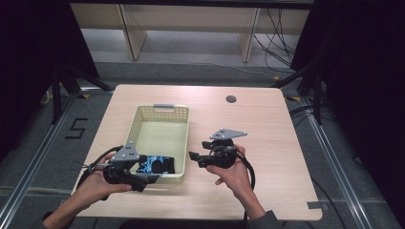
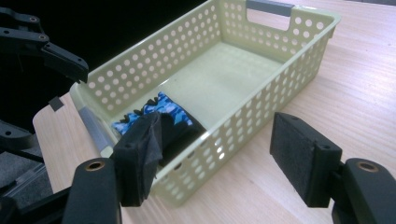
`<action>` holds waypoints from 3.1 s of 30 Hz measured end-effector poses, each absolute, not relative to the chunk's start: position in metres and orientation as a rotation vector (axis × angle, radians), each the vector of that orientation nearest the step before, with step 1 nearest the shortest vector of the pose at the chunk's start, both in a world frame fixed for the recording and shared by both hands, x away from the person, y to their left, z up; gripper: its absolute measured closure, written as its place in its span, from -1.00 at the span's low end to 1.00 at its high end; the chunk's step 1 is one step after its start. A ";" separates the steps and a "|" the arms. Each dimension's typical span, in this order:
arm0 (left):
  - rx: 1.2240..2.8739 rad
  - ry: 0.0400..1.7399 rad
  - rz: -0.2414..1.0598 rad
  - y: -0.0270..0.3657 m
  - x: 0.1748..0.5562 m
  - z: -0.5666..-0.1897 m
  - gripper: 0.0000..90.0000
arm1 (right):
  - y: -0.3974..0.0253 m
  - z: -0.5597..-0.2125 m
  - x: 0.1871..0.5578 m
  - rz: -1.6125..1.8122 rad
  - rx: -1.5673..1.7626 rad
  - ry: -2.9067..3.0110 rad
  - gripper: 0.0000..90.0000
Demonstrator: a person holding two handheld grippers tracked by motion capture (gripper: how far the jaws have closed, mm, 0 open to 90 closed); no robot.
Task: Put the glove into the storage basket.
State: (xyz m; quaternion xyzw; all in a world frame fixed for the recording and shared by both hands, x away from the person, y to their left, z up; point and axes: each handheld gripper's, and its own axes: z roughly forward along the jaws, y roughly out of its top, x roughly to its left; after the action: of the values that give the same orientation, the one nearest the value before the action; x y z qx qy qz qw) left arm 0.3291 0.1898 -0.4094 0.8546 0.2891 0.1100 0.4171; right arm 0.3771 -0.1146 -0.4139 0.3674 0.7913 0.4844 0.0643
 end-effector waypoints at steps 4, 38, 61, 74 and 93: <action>2.131 0.727 0.271 0.188 0.327 -0.413 -0.58 | -0.120 -0.414 0.371 1.475 1.135 2.370 -0.22; 2.069 0.691 0.248 0.166 0.293 -0.435 -0.57 | -0.147 -0.452 0.336 1.440 1.094 2.423 -0.47; 2.146 0.605 0.189 0.152 0.269 -0.467 -0.59 | -0.162 -0.465 0.308 1.421 1.118 2.427 -0.50; 2.186 0.574 0.179 0.155 0.266 -0.490 -0.67 | -0.174 -0.476 0.295 1.387 1.099 2.459 -0.61; 2.227 0.597 0.195 0.160 0.256 -0.506 -0.67 | -0.186 -0.489 0.269 1.267 1.050 2.505 -0.62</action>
State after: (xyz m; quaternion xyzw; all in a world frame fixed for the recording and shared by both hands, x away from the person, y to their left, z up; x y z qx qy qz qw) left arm 0.2558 0.1597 -0.5061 0.8812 0.2361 0.0770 0.4023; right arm 0.2690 -0.1862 -0.4891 0.3494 0.8335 0.4218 0.0723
